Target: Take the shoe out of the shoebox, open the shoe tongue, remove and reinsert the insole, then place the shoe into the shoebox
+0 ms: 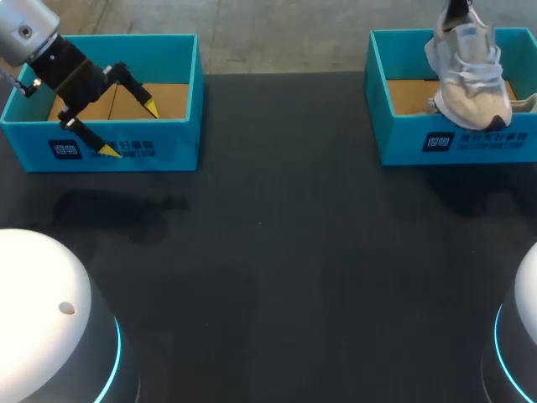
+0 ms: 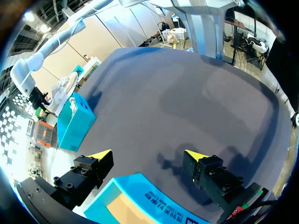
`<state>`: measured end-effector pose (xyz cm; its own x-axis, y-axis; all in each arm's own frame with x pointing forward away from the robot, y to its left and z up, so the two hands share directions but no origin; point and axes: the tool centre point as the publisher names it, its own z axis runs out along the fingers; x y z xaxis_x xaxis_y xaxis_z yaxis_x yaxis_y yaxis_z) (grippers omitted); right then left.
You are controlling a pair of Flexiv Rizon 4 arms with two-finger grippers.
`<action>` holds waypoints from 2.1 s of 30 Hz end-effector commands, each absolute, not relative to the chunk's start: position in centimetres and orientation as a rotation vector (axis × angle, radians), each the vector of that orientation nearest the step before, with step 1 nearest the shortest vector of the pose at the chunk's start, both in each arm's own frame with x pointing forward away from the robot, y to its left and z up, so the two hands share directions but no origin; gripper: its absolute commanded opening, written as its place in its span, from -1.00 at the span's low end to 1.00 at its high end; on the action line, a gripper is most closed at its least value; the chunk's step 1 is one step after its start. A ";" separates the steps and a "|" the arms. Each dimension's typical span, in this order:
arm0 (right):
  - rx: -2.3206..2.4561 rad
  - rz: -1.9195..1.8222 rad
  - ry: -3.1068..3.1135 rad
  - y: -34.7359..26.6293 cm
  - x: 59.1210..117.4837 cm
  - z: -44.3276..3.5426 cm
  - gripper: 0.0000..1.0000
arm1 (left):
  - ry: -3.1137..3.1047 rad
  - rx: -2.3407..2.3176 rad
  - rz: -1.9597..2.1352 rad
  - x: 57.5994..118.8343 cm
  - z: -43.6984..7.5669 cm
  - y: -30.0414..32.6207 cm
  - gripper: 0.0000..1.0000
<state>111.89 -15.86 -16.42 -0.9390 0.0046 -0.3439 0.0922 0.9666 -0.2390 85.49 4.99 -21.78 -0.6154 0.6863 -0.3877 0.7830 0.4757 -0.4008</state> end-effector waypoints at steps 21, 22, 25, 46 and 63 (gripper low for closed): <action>0.015 -0.447 2.734 -28.7 118.7 -16.8 -1.00 | 2.548 1.284 -0.827 85.6 -21.8 5.0 1.00; 0.028 -0.452 2.738 -28.9 118.7 -16.7 -1.00 | 2.548 1.284 -0.827 85.6 -21.8 5.0 1.00; 0.092 -0.473 2.732 -29.5 118.7 -16.4 -1.00 | 2.548 1.284 -0.827 85.6 -21.8 5.0 1.00; 1.626 -0.443 2.367 -33.6 117.6 -15.6 -1.00 | 2.548 1.284 -0.827 85.6 -21.8 5.0 1.00; 2.150 -0.496 1.966 -34.6 116.0 -16.1 -1.00 | 2.548 1.284 -0.827 85.6 -21.8 5.0 1.00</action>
<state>114.97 -34.54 -16.43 -0.2794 0.8843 -0.3741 0.9601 0.2614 -0.0991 85.50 4.99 -21.78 -0.6154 0.6862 -0.3878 0.7830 0.4757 -0.4008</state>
